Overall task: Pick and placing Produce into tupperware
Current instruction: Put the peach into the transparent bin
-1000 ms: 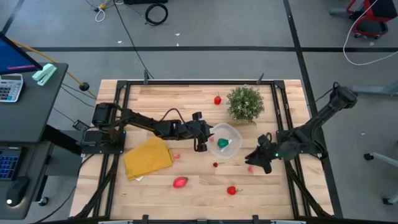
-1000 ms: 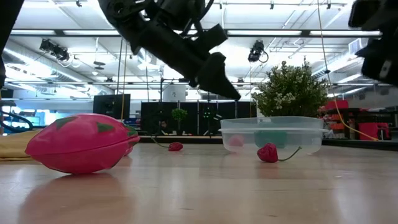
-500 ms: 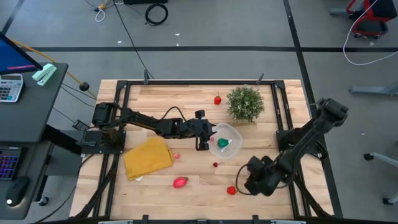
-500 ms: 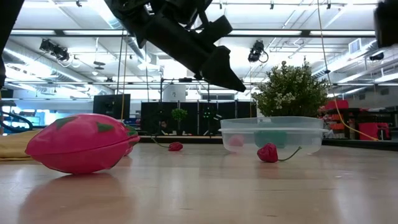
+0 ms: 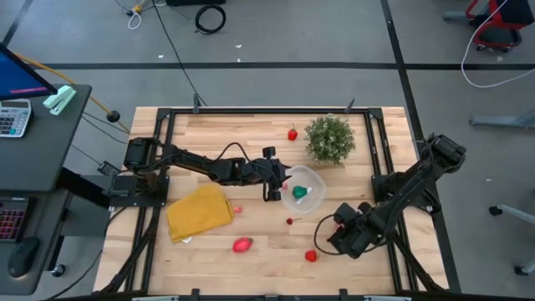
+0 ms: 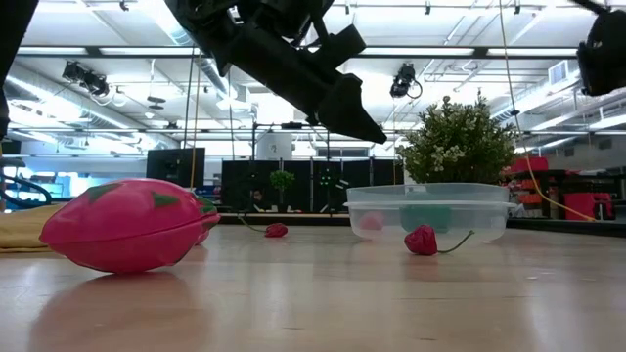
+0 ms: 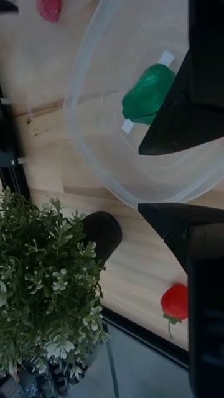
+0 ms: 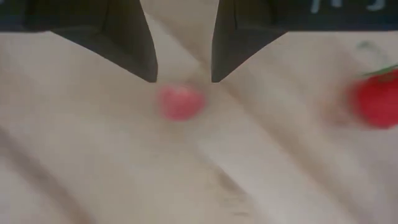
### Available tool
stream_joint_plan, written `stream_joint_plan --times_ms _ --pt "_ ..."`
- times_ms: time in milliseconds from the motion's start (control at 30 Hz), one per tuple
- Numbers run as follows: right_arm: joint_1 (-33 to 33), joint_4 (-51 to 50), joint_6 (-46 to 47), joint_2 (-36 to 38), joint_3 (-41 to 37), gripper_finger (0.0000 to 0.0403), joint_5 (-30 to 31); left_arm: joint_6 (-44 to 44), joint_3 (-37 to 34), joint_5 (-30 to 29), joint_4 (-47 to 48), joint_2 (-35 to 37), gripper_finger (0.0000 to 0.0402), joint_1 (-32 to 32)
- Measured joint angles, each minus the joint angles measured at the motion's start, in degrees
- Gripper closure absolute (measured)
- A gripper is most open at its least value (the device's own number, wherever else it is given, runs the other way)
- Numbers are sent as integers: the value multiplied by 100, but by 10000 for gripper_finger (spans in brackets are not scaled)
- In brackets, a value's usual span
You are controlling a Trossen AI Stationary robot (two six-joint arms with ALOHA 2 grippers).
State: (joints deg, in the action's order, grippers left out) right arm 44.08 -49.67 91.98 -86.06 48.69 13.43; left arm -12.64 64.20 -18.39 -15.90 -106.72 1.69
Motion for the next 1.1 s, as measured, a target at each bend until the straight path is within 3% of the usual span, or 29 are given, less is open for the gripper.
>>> stream_joint_plan --times_ms 200,533,1100 --pt "-133 475 -746 -146 0 243 -51 182 0 2 50 0 265 15" --pt "-357 151 -1381 -166 -39 228 -382 494 2 2 172 0 262 15" --pt "-583 519 -1712 -166 -335 184 -455 647 2 2 225 0 269 120"
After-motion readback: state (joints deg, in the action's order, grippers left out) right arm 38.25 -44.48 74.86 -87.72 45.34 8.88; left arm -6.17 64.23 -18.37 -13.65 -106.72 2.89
